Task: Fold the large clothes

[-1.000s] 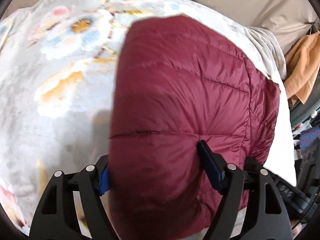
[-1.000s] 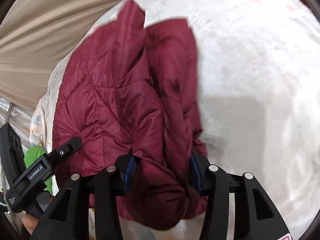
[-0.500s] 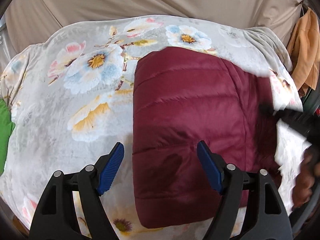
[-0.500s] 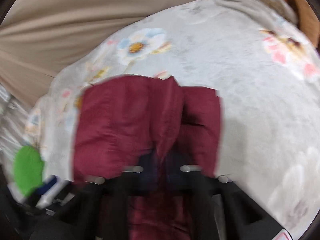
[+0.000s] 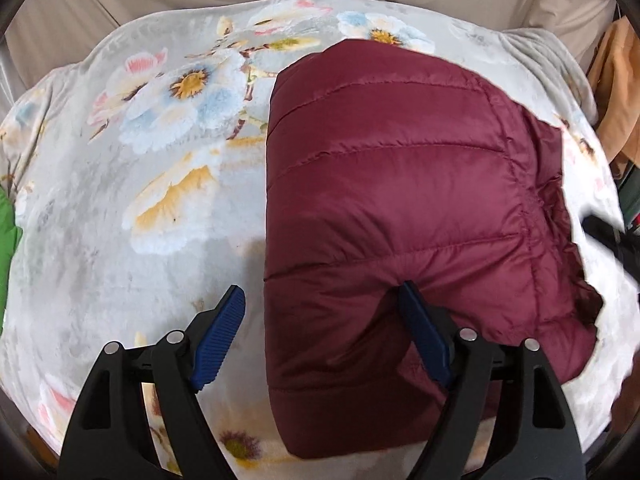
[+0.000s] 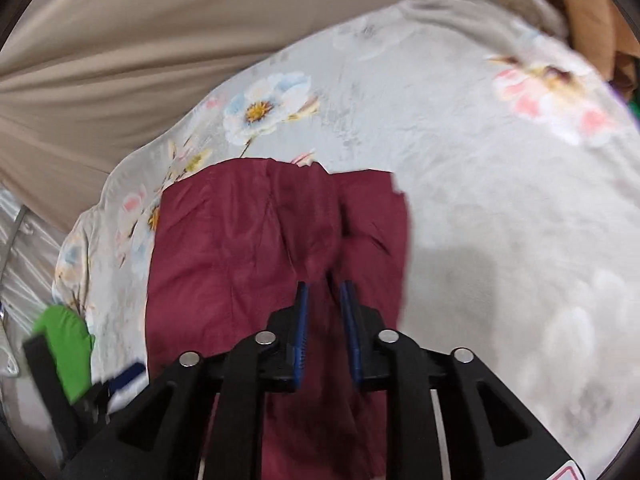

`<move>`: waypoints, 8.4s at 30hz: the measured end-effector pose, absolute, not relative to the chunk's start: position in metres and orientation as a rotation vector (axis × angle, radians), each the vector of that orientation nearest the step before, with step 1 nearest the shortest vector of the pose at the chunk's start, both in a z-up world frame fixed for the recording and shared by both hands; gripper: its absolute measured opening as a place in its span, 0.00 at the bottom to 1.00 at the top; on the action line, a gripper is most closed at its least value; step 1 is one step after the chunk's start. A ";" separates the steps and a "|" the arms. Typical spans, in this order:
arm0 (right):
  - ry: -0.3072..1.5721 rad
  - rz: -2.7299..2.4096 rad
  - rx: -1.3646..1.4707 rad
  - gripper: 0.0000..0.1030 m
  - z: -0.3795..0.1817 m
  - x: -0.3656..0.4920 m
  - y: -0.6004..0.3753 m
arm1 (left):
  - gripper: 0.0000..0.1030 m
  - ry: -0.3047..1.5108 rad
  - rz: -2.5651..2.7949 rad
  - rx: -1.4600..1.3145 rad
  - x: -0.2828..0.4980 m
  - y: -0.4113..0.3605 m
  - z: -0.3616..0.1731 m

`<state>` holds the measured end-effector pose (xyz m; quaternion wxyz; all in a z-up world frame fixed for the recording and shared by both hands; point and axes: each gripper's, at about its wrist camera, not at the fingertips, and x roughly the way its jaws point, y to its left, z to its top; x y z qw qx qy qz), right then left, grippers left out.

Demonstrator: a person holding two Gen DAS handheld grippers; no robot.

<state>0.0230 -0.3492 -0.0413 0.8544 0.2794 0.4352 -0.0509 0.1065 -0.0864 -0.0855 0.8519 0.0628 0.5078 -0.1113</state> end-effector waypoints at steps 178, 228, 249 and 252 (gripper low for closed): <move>0.868 -0.031 0.410 0.00 -0.017 0.146 -0.156 | 0.62 0.952 -0.340 0.088 0.167 0.111 -0.062; 1.002 -0.273 0.177 0.48 -0.094 0.023 -0.080 | 0.72 0.967 -0.114 0.144 0.069 0.087 -0.136; 1.001 -0.279 0.178 0.48 -0.101 0.028 -0.079 | 0.68 0.990 -0.122 0.143 0.078 0.085 -0.141; 1.001 -0.277 0.176 0.49 -0.102 0.029 -0.079 | 0.68 0.986 -0.118 0.147 0.079 0.086 -0.142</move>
